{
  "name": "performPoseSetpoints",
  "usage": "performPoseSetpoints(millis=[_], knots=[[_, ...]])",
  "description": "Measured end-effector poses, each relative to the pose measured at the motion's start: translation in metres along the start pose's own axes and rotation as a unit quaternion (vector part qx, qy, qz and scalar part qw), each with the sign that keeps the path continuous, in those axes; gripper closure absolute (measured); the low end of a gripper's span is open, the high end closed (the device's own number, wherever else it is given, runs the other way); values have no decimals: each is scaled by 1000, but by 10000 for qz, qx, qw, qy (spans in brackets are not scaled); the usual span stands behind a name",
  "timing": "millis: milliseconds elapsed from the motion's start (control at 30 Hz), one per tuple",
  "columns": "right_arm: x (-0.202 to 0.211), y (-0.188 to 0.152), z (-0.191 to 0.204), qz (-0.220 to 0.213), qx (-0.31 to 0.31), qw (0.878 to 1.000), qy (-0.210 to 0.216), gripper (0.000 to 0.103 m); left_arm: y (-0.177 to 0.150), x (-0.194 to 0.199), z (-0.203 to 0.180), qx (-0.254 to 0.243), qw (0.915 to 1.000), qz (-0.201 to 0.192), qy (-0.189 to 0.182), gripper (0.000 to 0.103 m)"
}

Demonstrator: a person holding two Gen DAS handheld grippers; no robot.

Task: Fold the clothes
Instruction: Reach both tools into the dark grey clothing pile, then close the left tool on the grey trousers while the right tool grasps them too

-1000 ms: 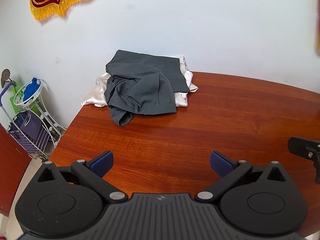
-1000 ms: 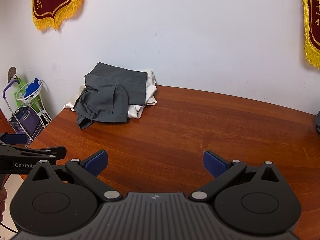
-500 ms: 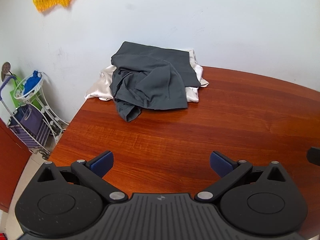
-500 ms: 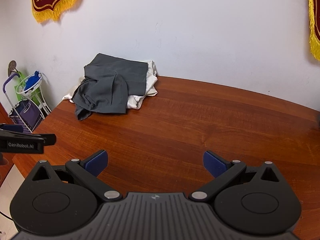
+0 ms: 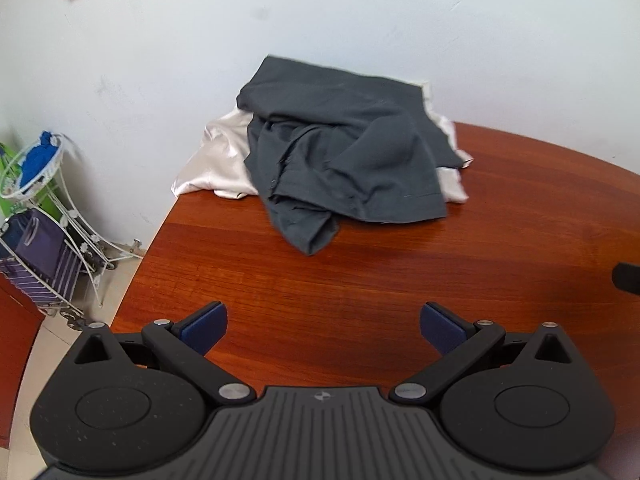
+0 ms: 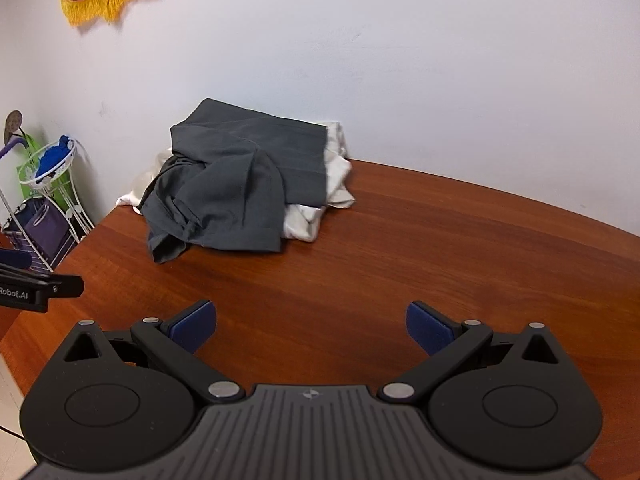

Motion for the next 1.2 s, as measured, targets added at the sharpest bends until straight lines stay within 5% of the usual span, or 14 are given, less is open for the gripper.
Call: performPoseSetpoints(millis=[467,667,733,967,1000,1100,1200], knots=[[-123,15,66,193,1198,9926,9,0,18,-99,22,-529,9982,-213,-202,2],[-171,25,77,203,1530,9880,-89,3,23,-139,20,-717,9970,-76,-292,24],[-186,29,80,225,1639,9862,-86,8,24,-151,19,-754,9966,18,-341,42],[-213,31,93,212,1969,9801,-130,22,27,-167,26,-585,9977,79,-323,48],[-214,31,94,198,2004,9794,-150,23,28,-168,27,-534,9980,66,-329,56],[-215,31,97,127,1996,9796,-205,30,28,-171,30,-503,9981,67,-363,75],[-212,33,97,1,1937,9808,-204,49,29,-168,31,-396,9986,-92,-336,83]])
Point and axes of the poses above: each gripper's, at about its wrist camera, not at the fingertips, and x roughly against the way its jaws point, z to its left, y to its top, the point moved 1 cm from there along -x, roughly the way its jaws point, and after that the axes turned 4 degrees about x, right-handed, at the moved point
